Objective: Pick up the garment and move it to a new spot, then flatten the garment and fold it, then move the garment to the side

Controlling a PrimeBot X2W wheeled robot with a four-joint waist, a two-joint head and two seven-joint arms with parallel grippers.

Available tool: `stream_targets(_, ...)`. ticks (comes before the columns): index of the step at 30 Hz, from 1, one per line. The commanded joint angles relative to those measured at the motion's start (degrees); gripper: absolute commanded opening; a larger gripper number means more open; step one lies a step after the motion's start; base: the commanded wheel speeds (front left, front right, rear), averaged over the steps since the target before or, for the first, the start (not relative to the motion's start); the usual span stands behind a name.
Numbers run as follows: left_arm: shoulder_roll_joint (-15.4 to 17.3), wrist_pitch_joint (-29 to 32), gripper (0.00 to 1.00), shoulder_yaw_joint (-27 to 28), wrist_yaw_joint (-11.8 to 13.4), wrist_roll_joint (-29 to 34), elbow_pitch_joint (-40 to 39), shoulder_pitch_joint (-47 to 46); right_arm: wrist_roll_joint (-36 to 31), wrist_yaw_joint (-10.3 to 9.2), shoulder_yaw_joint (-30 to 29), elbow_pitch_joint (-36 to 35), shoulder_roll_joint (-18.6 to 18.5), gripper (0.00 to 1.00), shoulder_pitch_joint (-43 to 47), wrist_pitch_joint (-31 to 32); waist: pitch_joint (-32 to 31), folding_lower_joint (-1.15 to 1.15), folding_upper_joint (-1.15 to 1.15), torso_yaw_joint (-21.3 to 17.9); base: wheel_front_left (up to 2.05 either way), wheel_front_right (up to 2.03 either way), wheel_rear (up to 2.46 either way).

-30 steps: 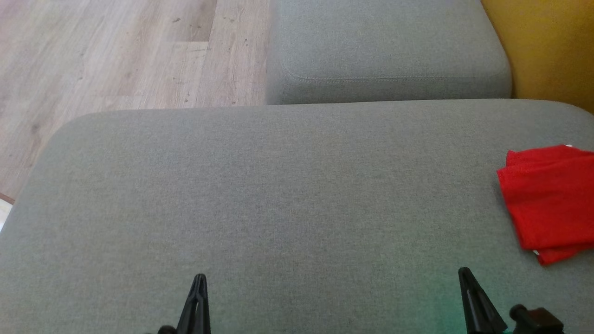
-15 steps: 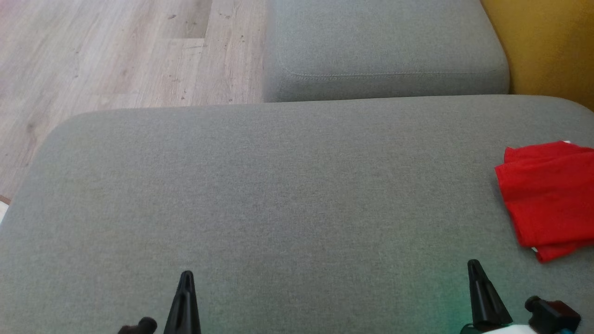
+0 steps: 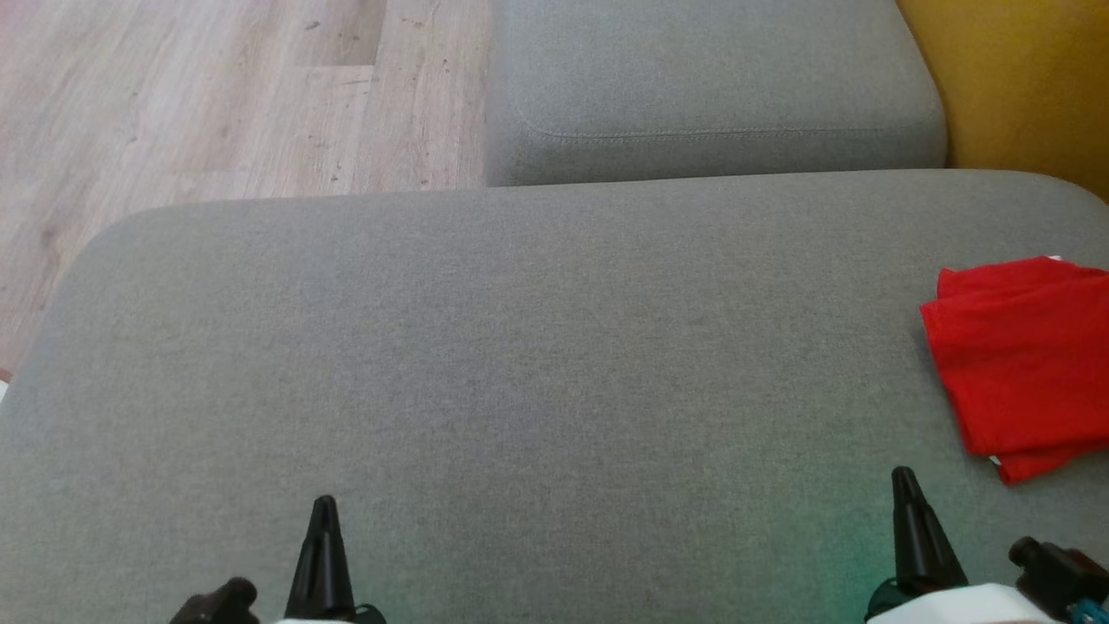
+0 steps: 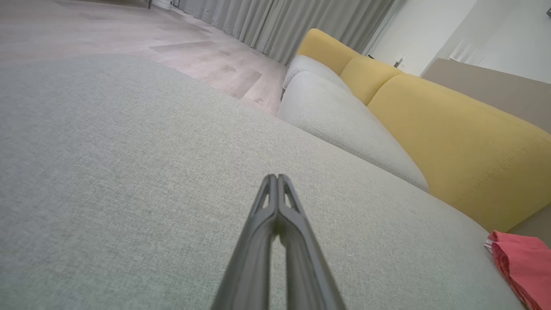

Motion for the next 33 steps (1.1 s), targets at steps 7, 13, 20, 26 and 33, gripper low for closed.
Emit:
stream_targets(7, 0.71, 1.28, 0.0, 2.33, -1.21, -6.04, -1.03, -3.78, 6.57, -0.01, -0.47, -1.33, -1.18, 0.0, -3.89, 1.37, 0.3, 0.0, 0.0, -0.28, 0.0, 0.0, 0.0)
stream_targets(13, 0.8, 2.17, 0.0, 3.31, -1.88, -10.11, -0.65, -4.6, 10.88, -0.02, -0.82, -1.11, -1.27, 0.0, -4.84, 2.27, 0.53, 0.0, 0.0, -0.5, 0.0, 0.0, 0.0)
stream_targets(20, 0.88, 3.24, 0.0, 4.48, -2.66, -14.8, -0.2, -5.57, 15.86, -0.02, -1.27, -0.85, -1.36, 0.0, -5.94, 3.33, 0.8, 0.0, 0.0, -0.76, 0.0, 0.0, 0.0)
stream_targets(26, 0.93, 4.18, 0.0, 5.51, -3.34, -18.82, 0.21, -6.41, 20.14, -0.02, -1.68, -0.63, -1.42, 0.0, -6.89, 4.27, 1.03, 0.0, 0.0, -0.97, 0.0, 0.0, 0.0)
stream_targets(33, 0.96, 5.14, 0.0, 6.57, -4.01, -22.82, 0.62, -7.25, 24.39, -0.02, -2.1, -0.4, -1.46, 0.0, -7.85, 5.22, 1.27, 0.0, 0.0, -1.19, 0.0, 0.0, 0.0)
